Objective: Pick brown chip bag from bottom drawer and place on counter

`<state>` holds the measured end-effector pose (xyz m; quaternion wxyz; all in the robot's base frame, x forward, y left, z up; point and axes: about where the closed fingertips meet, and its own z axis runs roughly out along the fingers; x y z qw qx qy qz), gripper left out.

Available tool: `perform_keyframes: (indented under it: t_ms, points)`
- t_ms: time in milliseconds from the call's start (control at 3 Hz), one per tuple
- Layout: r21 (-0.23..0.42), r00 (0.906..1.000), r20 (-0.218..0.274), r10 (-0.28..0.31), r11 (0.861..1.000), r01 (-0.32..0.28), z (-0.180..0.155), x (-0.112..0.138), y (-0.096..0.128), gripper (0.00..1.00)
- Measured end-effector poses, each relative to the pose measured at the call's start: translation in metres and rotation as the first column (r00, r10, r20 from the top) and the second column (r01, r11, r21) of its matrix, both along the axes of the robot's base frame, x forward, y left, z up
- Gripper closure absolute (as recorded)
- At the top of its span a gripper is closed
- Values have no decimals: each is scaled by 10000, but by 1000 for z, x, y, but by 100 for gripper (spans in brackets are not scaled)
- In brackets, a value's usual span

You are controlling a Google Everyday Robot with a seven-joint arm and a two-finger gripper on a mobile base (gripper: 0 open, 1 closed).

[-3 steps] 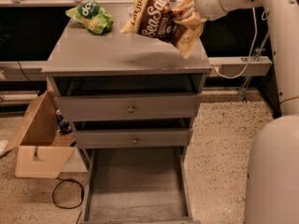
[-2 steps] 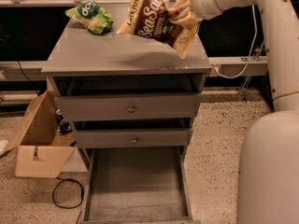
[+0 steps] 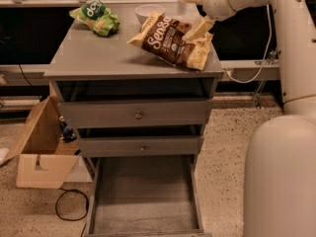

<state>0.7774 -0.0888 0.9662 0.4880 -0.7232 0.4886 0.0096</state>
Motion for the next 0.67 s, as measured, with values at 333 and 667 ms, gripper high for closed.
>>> perform_keyframes:
  t_ms: [333,667]
  points:
    - [141,9985,-80,-545,9984,546,-1,2,-28,0]
    - [528,9868,-114,-1618,9853,1622,2,0,-81,0]
